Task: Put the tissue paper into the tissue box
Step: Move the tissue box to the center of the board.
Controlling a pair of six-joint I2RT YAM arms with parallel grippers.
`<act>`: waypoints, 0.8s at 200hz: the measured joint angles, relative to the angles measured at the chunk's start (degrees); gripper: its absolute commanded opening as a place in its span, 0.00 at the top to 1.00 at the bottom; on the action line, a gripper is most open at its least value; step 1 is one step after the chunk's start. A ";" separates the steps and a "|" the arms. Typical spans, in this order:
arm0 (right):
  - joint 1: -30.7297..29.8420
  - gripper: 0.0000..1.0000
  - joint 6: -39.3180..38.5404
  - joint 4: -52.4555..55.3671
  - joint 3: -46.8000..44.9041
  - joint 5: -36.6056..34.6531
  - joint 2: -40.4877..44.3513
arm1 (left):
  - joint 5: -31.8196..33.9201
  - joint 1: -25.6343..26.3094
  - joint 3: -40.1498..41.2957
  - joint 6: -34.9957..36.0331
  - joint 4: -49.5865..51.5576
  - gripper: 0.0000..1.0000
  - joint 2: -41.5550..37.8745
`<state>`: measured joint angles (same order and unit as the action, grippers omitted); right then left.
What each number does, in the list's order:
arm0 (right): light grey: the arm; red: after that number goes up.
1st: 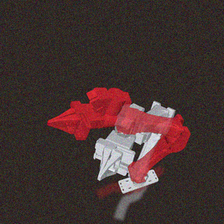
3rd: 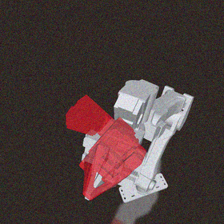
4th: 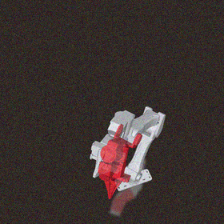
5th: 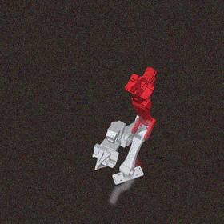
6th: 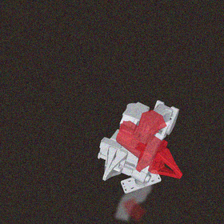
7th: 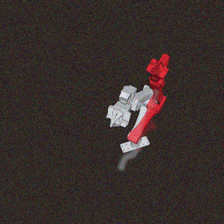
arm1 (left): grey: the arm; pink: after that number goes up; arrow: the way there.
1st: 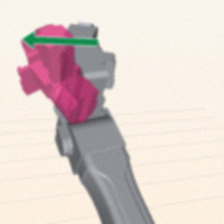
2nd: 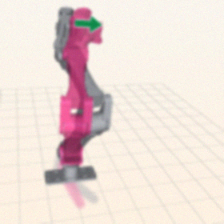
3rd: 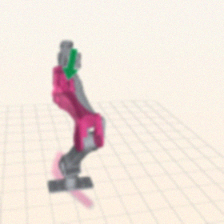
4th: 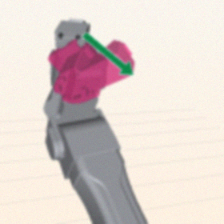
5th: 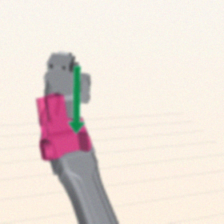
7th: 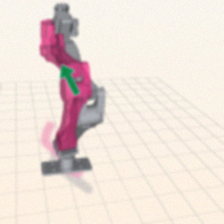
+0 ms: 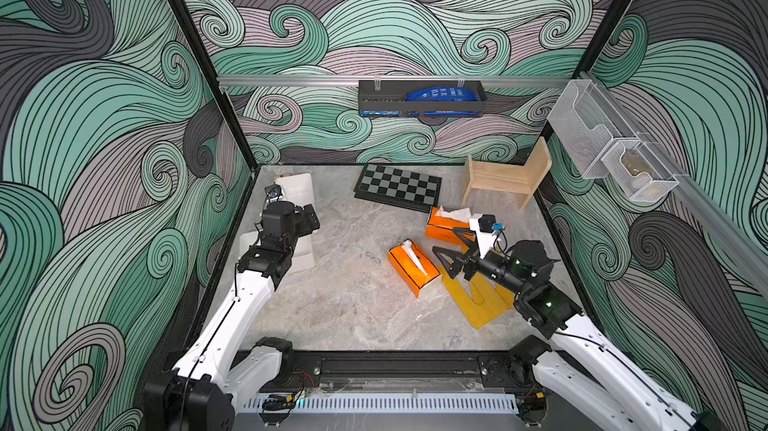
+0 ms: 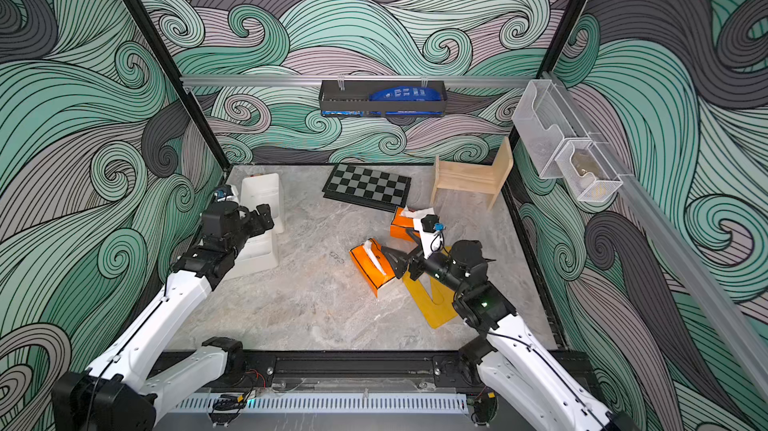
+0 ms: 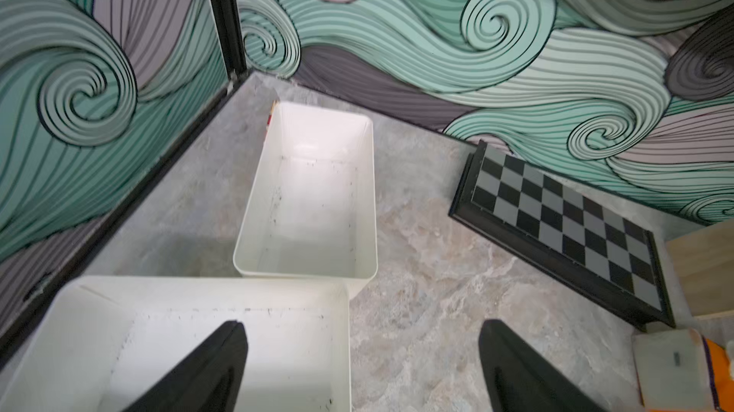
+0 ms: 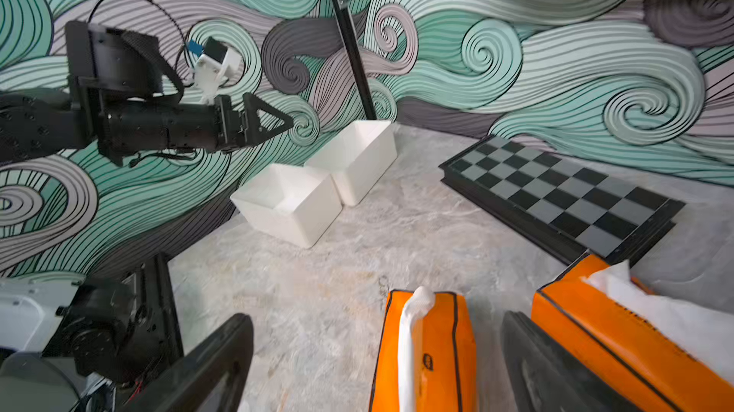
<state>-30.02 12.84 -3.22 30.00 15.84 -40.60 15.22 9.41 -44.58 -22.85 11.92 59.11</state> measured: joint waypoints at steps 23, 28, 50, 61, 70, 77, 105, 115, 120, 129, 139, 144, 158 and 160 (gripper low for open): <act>-3.41 0.00 0.11 1.55 -1.42 -0.83 -0.09 | 0.72 -0.02 1.97 -3.67 0.02 0.13 2.91; -3.98 0.00 0.24 1.90 -1.73 -0.90 0.02 | 0.81 -0.02 2.25 -4.26 -0.02 0.14 3.56; -5.33 0.00 0.66 2.84 -3.21 -1.01 0.72 | 0.57 0.00 2.64 -6.40 -0.52 0.27 7.30; -5.57 0.00 0.90 3.26 -3.85 -1.11 1.29 | 0.57 0.00 2.60 -7.15 -0.83 0.30 9.44; -5.66 0.00 1.11 3.56 -4.20 -1.22 1.77 | 0.55 0.00 2.45 -7.80 -0.90 0.32 11.58; -5.68 0.00 1.36 3.87 -4.37 -1.36 2.16 | 0.55 0.00 2.29 -8.24 -0.94 0.36 13.16; -5.70 0.00 2.45 4.52 -4.44 -1.55 3.23 | 0.11 0.17 1.11 -9.22 -1.01 0.47 18.60; -5.70 0.00 2.80 4.70 -4.44 -1.57 3.41 | 0.09 0.42 0.76 -9.49 -1.18 0.53 19.67; -5.70 0.00 2.86 4.79 -4.44 -1.57 3.45 | 0.09 0.55 0.50 -9.57 -1.22 0.53 20.13; -5.70 0.00 3.02 4.94 -4.44 -1.57 3.54 | 0.13 0.90 -0.11 -9.60 -1.36 0.55 21.11; -5.70 0.00 3.08 5.07 -4.44 -1.60 3.58 | 0.33 1.36 -1.03 -9.60 -1.49 0.65 22.36; -5.70 0.00 3.10 5.11 -4.44 -1.60 3.63 | 0.48 1.66 -1.55 -9.64 -1.57 0.69 23.15; -5.70 0.00 3.21 5.18 -4.44 -1.60 3.78 | 0.85 2.40 -2.80 -9.44 -1.75 0.76 25.20; -5.70 0.00 3.21 5.20 -4.44 -1.60 3.85 | 0.90 2.51 -2.99 -9.40 -1.68 0.77 25.49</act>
<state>-35.73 16.05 1.98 25.56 14.24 -36.75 16.12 11.92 -47.57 -32.25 10.24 84.60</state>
